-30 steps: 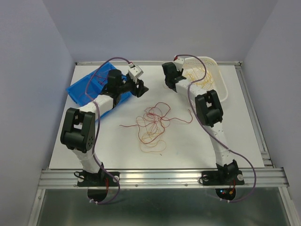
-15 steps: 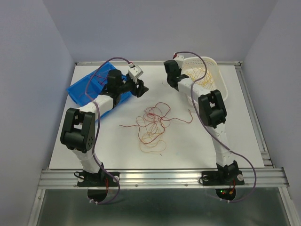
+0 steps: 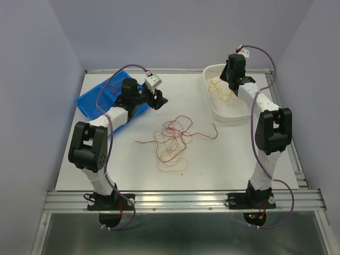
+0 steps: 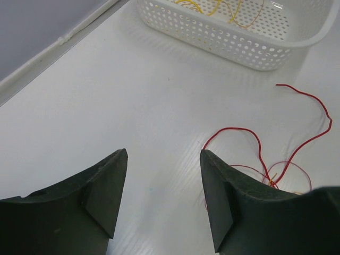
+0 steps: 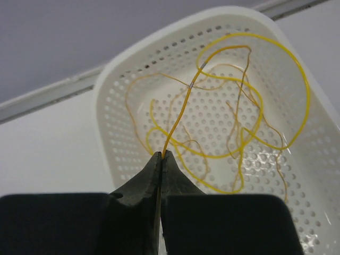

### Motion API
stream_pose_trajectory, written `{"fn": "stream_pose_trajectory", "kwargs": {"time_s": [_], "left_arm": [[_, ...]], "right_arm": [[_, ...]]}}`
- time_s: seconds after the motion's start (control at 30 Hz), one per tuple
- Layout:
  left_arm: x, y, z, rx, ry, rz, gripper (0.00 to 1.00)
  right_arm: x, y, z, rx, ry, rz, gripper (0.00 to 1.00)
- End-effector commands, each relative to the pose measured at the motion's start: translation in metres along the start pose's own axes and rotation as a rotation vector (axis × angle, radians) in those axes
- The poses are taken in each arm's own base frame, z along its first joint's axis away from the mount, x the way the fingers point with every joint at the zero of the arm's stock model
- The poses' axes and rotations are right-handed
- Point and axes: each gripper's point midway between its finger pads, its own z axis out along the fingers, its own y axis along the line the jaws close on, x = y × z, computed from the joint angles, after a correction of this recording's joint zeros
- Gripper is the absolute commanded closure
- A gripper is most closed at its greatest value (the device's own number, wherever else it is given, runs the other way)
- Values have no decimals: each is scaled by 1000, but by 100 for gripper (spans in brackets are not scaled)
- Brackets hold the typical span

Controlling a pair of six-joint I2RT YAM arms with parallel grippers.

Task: Untangle the cables
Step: Place the cable in the bin, then untie the cable.

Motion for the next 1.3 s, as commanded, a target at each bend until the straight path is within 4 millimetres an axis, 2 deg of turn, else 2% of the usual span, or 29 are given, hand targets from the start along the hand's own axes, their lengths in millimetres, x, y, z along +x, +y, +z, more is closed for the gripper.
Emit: {"fn": "stream_pose_trajectory", "kwargs": {"time_s": [0.0, 0.13, 0.27, 0.37, 0.4, 0.47, 0.53, 0.57, 0.6, 0.63, 0.67, 0.77, 0.8, 0.83, 0.9, 0.93, 1.0, 1.03, 1.1, 1.13, 1.2, 1.23, 1.27], "left_arm": [[-24, -2, -6, 3, -57, 42, 32], [-23, 0, -5, -3, -55, 43, 32], [-23, 1, -5, -9, -52, 43, 32], [-22, 2, -5, -13, -49, 48, 32], [-23, 2, -5, -15, -50, 49, 32], [-23, 3, -6, -21, -50, 54, 32], [-24, 3, -6, -23, -51, 55, 32], [-24, 3, -7, -24, -52, 59, 32], [-25, 4, -7, -28, -53, 61, 32], [-25, 4, -7, -28, -52, 63, 32], [-25, 5, -8, -31, -52, 67, 32], [-27, 4, -9, -32, -50, 72, 32], [-28, 4, -9, -29, -48, 81, 32], [-31, 4, -11, -31, -51, 87, 32], [-28, 2, -11, -15, -30, 98, 31], [-34, 1, -11, -10, -32, 110, 31], [-28, -2, -13, 15, 14, 108, 30], [-36, -2, -13, 37, 13, 150, 30], [-28, -10, -16, 83, 57, 144, 30], [-33, -11, -18, 94, 60, 165, 29], [-26, -15, -23, 109, 99, 190, 29], [-23, -14, -28, 89, 114, 200, 28], [-20, -13, -31, 79, 127, 220, 28]], "right_arm": [[61, -33, 14, 9, 169, -7, 98], [86, -61, 26, 121, 206, -50, 94], [103, -64, 34, 126, 257, -76, 90], [97, -58, 34, 103, 255, -76, 77], [93, -56, 33, 99, 250, -76, 68], [84, -56, 26, 103, 239, -73, 57], [78, -58, 17, 113, 226, -75, 56], [62, -55, 7, 105, 196, -68, 56], [57, -55, 2, 107, 185, -68, 55], [58, -58, -4, 118, 184, -82, 55], [42, -54, -16, 108, 150, -79, 54], [38, -46, -36, 86, 140, -117, 51], [29, -43, -48, 76, 121, -121, 48], [29, -37, -54, 72, 115, -141, 48], [37, -33, -66, 61, 128, -161, 47], [40, -21, -75, 6, 138, -168, 47], [62, -8, -86, -83, 196, -202, 48], [74, 14, -97, -182, 229, -233, 48], [102, 26, -108, -239, 284, -280, 49], [116, 42, -118, -290, 305, -313, 49], [134, 50, -127, -321, 334, -339, 50], [153, 56, -135, -347, 364, -357, 51], [159, 59, -140, -359, 368, -363, 52]]}}
